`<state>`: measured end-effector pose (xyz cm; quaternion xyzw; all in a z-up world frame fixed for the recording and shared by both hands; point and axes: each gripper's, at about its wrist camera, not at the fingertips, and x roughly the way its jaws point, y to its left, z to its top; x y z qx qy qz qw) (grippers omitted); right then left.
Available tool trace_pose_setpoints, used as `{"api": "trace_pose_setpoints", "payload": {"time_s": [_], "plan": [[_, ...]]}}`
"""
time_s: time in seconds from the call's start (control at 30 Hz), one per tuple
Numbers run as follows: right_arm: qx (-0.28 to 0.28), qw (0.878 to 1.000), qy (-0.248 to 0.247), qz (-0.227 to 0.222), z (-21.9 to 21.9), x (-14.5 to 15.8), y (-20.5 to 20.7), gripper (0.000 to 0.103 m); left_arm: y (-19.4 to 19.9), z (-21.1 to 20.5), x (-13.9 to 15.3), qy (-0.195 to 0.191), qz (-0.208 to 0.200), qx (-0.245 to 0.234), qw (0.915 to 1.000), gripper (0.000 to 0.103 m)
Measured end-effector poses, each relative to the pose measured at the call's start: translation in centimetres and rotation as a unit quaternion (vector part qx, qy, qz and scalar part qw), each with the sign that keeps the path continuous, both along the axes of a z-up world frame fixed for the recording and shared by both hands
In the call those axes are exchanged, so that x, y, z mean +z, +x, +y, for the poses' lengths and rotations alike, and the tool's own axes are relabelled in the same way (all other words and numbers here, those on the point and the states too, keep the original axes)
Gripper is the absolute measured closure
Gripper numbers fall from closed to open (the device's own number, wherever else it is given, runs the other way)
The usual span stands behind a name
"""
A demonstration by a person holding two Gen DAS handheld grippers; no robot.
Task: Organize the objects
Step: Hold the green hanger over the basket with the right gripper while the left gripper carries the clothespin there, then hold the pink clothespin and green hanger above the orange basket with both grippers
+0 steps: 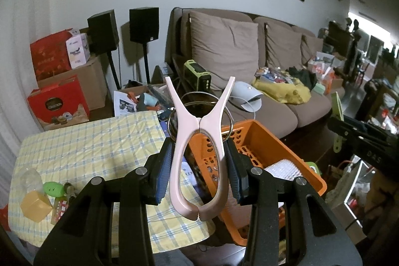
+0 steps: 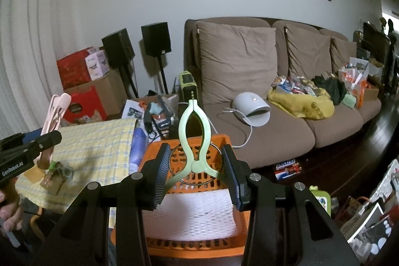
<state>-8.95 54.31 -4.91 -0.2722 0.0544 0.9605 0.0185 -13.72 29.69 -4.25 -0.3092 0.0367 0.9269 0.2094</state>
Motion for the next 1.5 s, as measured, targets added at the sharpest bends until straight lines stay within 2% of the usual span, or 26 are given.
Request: {"api": "trace_pose_setpoints", "payload": {"time_s": [1.5], "plan": [[-0.024, 1.000, 0.003, -0.007, 1.1, -0.5, -0.3, 0.061, 2.7, 4.3, -0.3, 0.014, 0.001, -0.036, 0.9993, 0.065]]}}
